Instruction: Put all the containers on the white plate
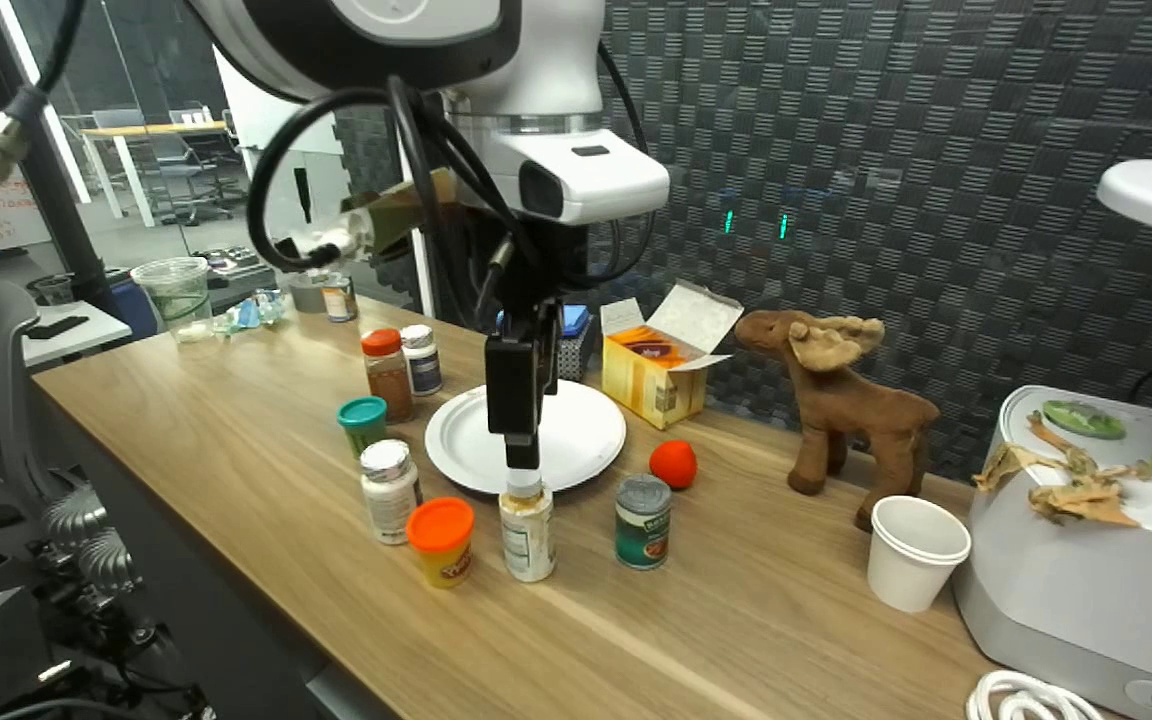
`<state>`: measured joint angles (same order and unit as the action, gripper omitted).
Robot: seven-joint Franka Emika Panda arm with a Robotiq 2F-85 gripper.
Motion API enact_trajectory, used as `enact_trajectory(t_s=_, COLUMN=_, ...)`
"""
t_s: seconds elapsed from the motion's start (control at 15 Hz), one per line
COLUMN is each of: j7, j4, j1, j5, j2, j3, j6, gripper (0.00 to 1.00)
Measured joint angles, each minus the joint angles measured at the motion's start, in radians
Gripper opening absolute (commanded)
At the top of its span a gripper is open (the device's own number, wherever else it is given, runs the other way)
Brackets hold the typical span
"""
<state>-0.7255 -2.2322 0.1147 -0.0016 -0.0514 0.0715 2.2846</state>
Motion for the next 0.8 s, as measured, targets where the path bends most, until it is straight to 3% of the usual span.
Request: enact_trajectory(t_s=0.8, j7=-0.003, j4=0.080, j1=-0.005, j5=0.032, j2=-0.114, j3=0.016, j6=-0.063, gripper=1.00)
